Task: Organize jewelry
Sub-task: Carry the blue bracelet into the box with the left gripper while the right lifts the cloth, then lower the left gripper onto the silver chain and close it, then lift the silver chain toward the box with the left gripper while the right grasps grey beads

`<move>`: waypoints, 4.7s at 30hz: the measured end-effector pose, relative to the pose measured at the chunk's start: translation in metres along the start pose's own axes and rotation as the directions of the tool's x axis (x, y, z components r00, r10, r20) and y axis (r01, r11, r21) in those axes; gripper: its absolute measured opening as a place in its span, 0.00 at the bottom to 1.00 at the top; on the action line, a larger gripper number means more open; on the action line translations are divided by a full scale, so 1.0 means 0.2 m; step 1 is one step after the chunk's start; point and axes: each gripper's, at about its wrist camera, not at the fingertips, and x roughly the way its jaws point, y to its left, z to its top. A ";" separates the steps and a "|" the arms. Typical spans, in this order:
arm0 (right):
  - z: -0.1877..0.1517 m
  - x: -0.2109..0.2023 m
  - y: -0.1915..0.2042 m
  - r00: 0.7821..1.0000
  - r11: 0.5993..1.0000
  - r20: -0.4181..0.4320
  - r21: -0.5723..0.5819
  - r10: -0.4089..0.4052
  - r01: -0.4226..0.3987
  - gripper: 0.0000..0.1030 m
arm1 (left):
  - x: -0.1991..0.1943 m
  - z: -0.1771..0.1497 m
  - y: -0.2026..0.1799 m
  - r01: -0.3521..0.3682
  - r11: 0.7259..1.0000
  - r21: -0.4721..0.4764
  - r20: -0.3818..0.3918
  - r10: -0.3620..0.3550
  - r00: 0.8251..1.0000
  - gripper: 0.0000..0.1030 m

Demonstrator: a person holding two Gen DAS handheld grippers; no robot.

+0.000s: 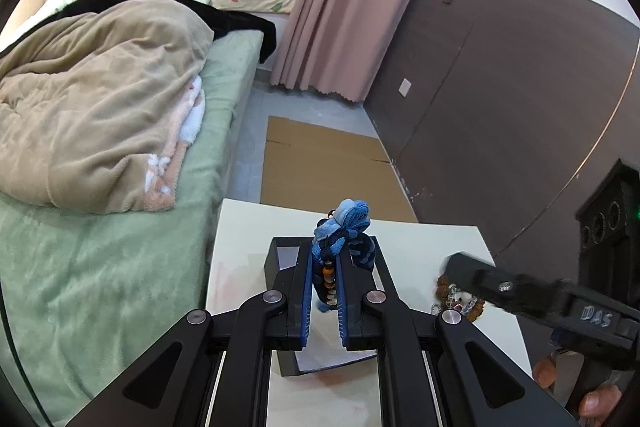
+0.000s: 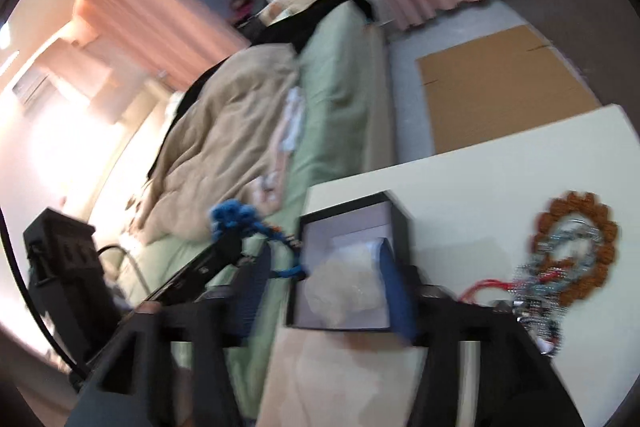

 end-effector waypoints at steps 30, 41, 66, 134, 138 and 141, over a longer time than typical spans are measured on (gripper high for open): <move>-0.11 -0.52 -0.46 0.960 0.948 -0.020 0.148 -0.280 0.280 0.69 | 0.02 -0.22 -0.43 0.123 0.982 0.143 -0.054 -0.116 0.992 0.82; -0.13 -0.64 -0.63 0.947 0.919 -0.039 0.228 -0.320 0.320 0.69 | 0.11 -0.37 -0.62 0.156 0.951 0.268 -0.146 -0.120 0.982 0.59; -0.08 -0.69 -0.77 0.946 0.907 -0.061 0.269 -0.318 0.323 0.69 | 0.45 -0.53 -0.74 0.115 0.914 0.390 -0.292 0.004 0.956 0.36; 0.04 -0.20 -0.66 0.971 0.922 -0.035 0.308 -0.237 0.236 0.11 | -0.31 0.09 -0.26 0.166 0.985 0.046 0.189 -0.172 0.967 0.10; 0.06 -0.26 -0.55 0.983 0.950 0.022 0.261 -0.181 0.169 0.11 | -0.32 0.11 -0.24 0.158 0.987 0.035 0.200 -0.162 0.966 0.10; 0.06 -0.28 -0.47 0.990 0.964 0.046 0.236 -0.136 0.122 0.11 | -0.31 0.12 -0.22 0.145 0.989 0.026 0.200 -0.147 0.969 0.10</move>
